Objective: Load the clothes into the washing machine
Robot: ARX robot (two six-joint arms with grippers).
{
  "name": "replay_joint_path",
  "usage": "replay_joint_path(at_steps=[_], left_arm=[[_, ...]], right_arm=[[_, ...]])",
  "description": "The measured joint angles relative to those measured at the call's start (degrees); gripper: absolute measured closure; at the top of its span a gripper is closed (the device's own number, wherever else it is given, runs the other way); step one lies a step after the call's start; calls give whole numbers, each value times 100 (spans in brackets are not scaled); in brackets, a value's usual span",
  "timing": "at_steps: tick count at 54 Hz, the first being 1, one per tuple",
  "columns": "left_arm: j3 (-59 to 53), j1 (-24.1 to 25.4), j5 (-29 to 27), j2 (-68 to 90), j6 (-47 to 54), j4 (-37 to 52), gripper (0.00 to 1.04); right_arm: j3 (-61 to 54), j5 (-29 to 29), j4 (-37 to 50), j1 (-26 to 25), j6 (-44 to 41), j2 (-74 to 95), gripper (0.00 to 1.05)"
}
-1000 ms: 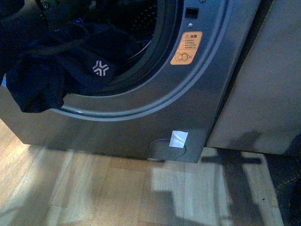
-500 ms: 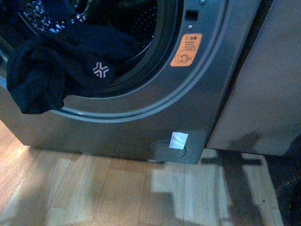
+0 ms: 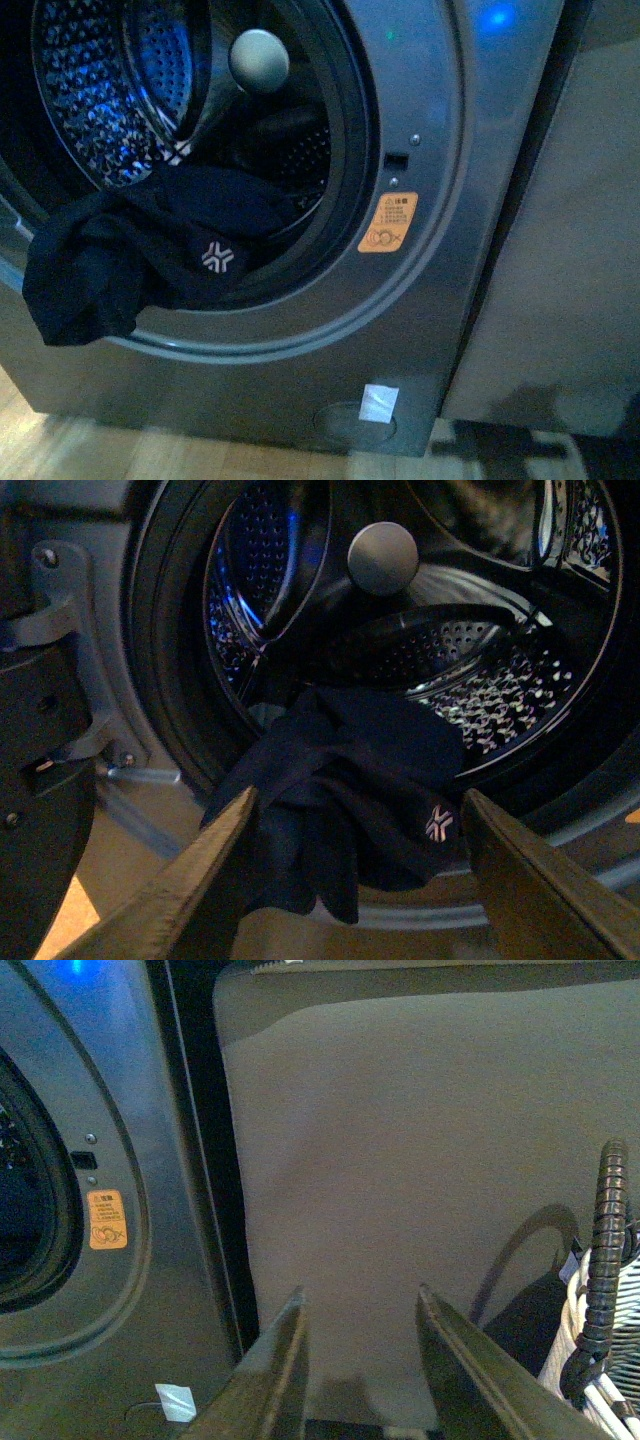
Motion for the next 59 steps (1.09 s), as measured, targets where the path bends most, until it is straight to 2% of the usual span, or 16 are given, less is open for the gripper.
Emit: replay_joint_path(at_steps=[8, 12, 16, 18, 22, 27, 59], left_arm=[[-308, 170, 184, -525, 4, -199, 70], [-428, 254, 267, -778, 4, -334, 82], [-595, 365, 356, -1154, 4, -555, 100], [-647, 402, 402, -1305, 7, -654, 102], [-743, 721, 831, -1613, 7, -859, 101], [-942, 894, 850, -1707, 4, -671, 101], [-1049, 907, 896, -3792, 9, -2568, 101]], right_arm=[[0, 0, 0, 0, 0, 0, 45], [0, -2, 0, 0, 0, 0, 31], [0, -2, 0, 0, 0, 0, 13], [0, -2, 0, 0, 2, 0, 7], [0, -2, 0, 0, 2, 0, 8], [0, 2, 0, 0, 2, 0, 7], [0, 0, 0, 0, 2, 0, 7]])
